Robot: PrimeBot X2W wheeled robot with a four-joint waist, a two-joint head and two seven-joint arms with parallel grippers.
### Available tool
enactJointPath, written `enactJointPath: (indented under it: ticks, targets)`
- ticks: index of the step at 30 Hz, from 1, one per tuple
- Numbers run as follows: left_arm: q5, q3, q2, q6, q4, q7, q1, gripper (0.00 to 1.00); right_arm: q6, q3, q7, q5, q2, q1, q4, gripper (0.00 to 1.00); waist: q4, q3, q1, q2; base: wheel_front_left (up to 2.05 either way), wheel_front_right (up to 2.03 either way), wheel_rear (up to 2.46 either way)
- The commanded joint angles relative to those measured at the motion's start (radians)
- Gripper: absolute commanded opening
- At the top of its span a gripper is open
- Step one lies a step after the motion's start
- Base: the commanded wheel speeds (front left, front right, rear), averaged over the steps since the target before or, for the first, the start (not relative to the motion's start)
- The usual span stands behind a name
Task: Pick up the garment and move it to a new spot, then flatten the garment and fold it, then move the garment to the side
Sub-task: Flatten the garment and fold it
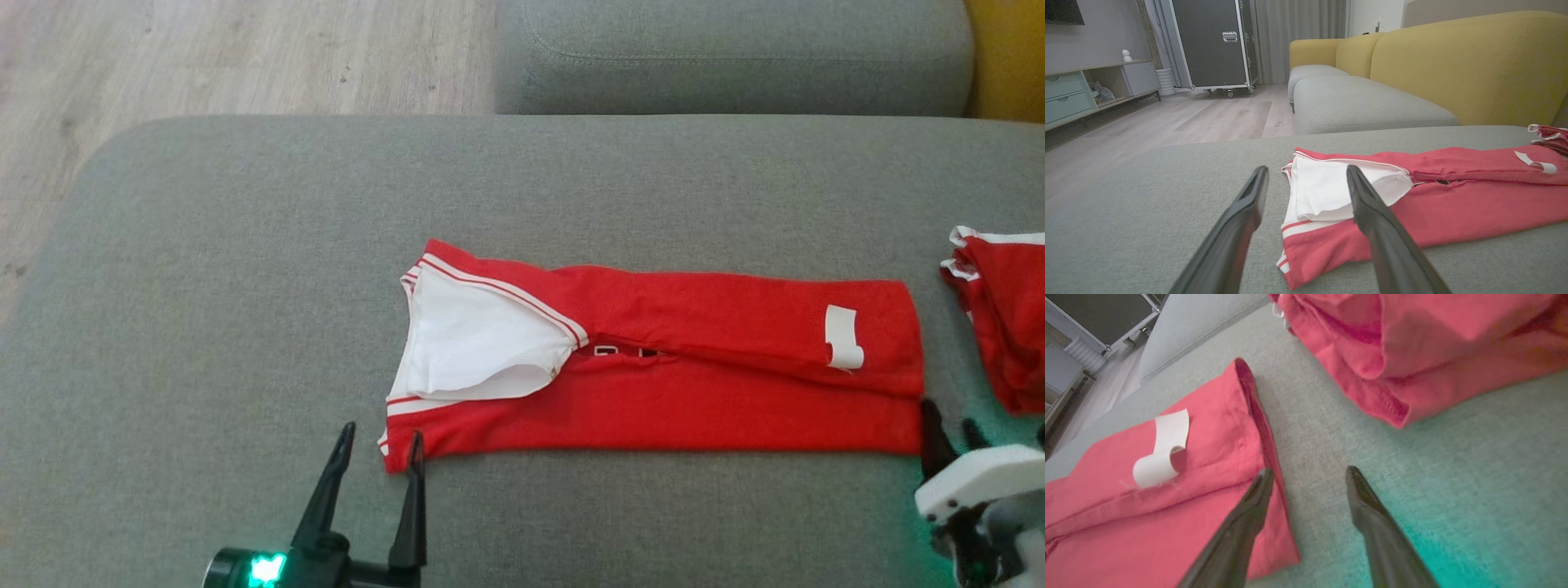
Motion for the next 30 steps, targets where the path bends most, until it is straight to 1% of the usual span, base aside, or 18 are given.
enactJointPath:
  ticks: [1, 7, 12, 13, 14, 15, 16, 17, 20, 23, 27, 30]
  targets:
    - [0.015, 0.042, -0.012, -0.011, -0.027, -0.009, -0.018, 1.00, -0.001, 0.014, -0.018, 0.005, -0.032, -0.056, -0.029, 1.00, -0.001, 0.005, 0.0000, -0.0001, 0.00, 0.00, 0.00]
    - [0.040, 0.064, -0.037, -0.042, -0.025, -0.009, -0.026, 1.00, -0.001, 0.025, -0.008, -0.010, -0.019, -0.108, -0.019, 1.00, 0.005, 0.023, 0.0000, -0.0001, 0.00, 0.00, 0.00]
    - [0.054, 0.078, -0.058, -0.065, -0.016, -0.010, -0.031, 1.00, -0.001, 0.040, 0.057, -0.037, 0.006, -0.127, 0.071, 1.00, 0.016, 0.030, 0.0000, -0.0001, 0.00, 0.00, 0.00]
    - [0.057, 0.081, -0.062, -0.069, -0.015, -0.010, -0.031, 1.00, -0.001, 0.043, 0.071, -0.041, 0.013, -0.125, 0.088, 0.95, 0.018, 0.030, 0.0000, -0.0001, 0.00, 0.00, 0.00]
    - [0.059, 0.086, -0.066, -0.070, -0.015, -0.010, -0.031, 1.00, -0.001, 0.051, 0.083, -0.044, 0.022, -0.123, 0.097, 0.72, 0.019, 0.029, 0.0000, -0.0001, 0.00, 0.00, 0.00]
    - [0.060, 0.092, -0.069, -0.072, -0.015, -0.010, -0.030, 1.00, -0.001, 0.056, 0.089, -0.044, 0.029, -0.120, 0.099, 0.45, 0.019, 0.029, 0.0000, -0.0001, 0.00, 0.00, 0.00]
    - [0.062, 0.096, -0.072, -0.075, -0.016, -0.010, -0.028, 1.00, -0.001, 0.058, 0.086, -0.041, 0.035, -0.117, 0.095, 0.10, 0.019, 0.029, 0.0000, -0.0001, 0.00, 0.00, 0.00]
    - [0.064, 0.101, -0.075, -0.077, -0.016, -0.010, -0.027, 1.00, -0.001, 0.059, 0.080, -0.038, 0.038, -0.113, 0.089, 0.00, 0.018, 0.028, 0.0000, -0.0001, 0.00, 0.00, 0.00]
    - [0.070, 0.114, -0.082, -0.085, -0.016, -0.010, -0.020, 1.00, -0.001, 0.060, 0.050, -0.037, 0.025, -0.097, 0.060, 0.00, 0.011, 0.025, 0.0000, -0.0001, 0.00, 0.00, 0.00]
    - [0.076, 0.125, -0.088, -0.092, -0.016, -0.010, -0.015, 1.00, -0.001, 0.050, 0.026, -0.045, -0.014, -0.084, 0.028, 0.00, 0.000, 0.020, 0.0000, -0.0001, 0.00, 0.00, 0.00]
    - [0.086, 0.139, -0.093, -0.103, -0.019, -0.010, -0.010, 1.00, -0.001, 0.025, 0.033, -0.040, -0.079, -0.075, -0.024, 0.00, -0.021, 0.017, 0.0000, -0.0001, 0.00, 0.00, 0.00]
    - [0.091, 0.146, -0.097, -0.109, -0.019, -0.010, -0.007, 1.00, -0.001, 0.005, 0.061, -0.010, -0.114, -0.071, -0.084, 0.00, -0.036, 0.016, 0.0000, -0.0001, 0.00, 0.00, 0.00]
